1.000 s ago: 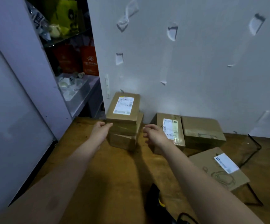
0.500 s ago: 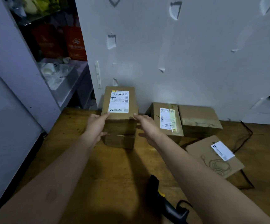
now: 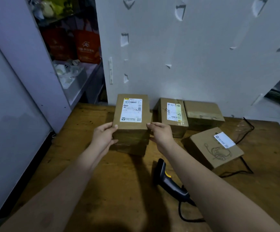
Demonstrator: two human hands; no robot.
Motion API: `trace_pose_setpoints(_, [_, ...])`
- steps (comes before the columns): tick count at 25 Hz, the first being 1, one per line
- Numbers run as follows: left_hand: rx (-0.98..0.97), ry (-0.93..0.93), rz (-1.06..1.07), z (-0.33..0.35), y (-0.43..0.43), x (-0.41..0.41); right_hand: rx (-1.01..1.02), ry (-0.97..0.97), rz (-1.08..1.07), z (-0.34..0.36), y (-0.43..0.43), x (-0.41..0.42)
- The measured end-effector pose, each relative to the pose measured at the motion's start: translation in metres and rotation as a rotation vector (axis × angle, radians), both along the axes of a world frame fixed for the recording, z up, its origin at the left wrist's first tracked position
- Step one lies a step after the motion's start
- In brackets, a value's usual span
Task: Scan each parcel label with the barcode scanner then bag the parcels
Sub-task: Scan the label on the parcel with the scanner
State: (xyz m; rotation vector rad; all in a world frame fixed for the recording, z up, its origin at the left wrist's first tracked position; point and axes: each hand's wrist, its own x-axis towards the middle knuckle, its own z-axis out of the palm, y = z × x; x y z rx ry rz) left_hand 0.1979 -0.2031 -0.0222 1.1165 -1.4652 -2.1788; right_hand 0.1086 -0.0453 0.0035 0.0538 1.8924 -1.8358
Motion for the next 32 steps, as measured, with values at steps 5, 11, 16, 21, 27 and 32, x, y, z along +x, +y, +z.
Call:
trace_pose_setpoints(5, [-0.027,0.099,0.024,0.025,-0.003,0.014,-0.108,-0.001,0.014,0.020,0.000,0.017])
trace_pose_setpoints(11, [0.053,0.076,0.071,0.000,-0.015,0.085,-0.038,-0.040,0.113,0.002,-0.009,0.053])
trace_pose_setpoints(16, [0.053,-0.034,0.176,-0.031,-0.004,0.150,0.070,-0.018,0.222,-0.029,-0.025,0.095])
trace_pose_setpoints(21, [0.146,-0.037,0.201,-0.026,0.019,0.169,0.091,-0.020,0.189,-0.019,-0.014,0.106])
trace_pose_setpoints(27, [0.176,-0.090,0.157,-0.029,0.027,0.176,0.162,-0.071,0.192,-0.027,0.003,0.117])
trace_pose_setpoints(32, [0.149,-0.212,0.025,-0.060,0.043,0.164,0.252,-0.193,0.041,-0.060,0.027,0.127])
